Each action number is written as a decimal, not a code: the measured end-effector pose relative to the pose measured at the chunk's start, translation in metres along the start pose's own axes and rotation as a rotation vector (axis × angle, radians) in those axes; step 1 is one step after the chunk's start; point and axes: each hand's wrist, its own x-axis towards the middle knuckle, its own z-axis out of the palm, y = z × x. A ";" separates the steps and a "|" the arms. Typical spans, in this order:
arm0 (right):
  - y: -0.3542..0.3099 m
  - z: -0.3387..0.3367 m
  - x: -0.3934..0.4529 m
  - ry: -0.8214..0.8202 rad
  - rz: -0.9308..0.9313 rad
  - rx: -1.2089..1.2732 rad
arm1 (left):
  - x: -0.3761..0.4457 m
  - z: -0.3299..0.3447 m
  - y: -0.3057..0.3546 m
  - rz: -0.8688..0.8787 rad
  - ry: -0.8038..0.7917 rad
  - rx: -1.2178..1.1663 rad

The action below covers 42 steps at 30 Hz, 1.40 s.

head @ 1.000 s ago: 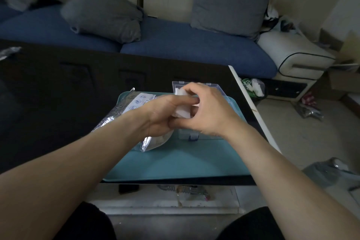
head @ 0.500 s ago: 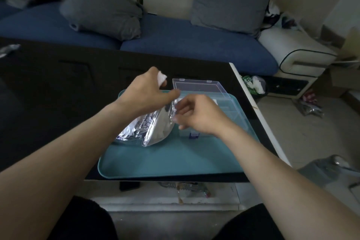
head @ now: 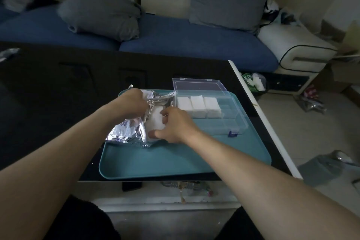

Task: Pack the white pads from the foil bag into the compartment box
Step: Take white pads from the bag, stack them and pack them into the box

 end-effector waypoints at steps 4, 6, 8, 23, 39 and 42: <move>-0.003 0.001 0.001 0.093 -0.060 0.030 | 0.001 -0.002 -0.005 -0.017 -0.014 -0.092; -0.003 0.004 0.003 0.113 -0.099 0.026 | -0.001 -0.002 -0.005 -0.003 -0.017 -0.107; -0.004 0.009 0.005 0.146 -0.155 -0.018 | -0.002 -0.002 -0.004 0.003 -0.024 -0.117; 0.016 -0.024 0.004 0.289 -0.076 0.351 | 0.000 -0.003 -0.008 0.037 -0.004 -0.023; 0.046 -0.094 -0.033 0.008 -0.192 1.239 | -0.025 -0.004 0.043 0.331 0.404 -0.361; 0.049 -0.093 -0.032 -0.033 -0.289 1.133 | -0.034 -0.001 0.057 0.210 -0.128 -0.830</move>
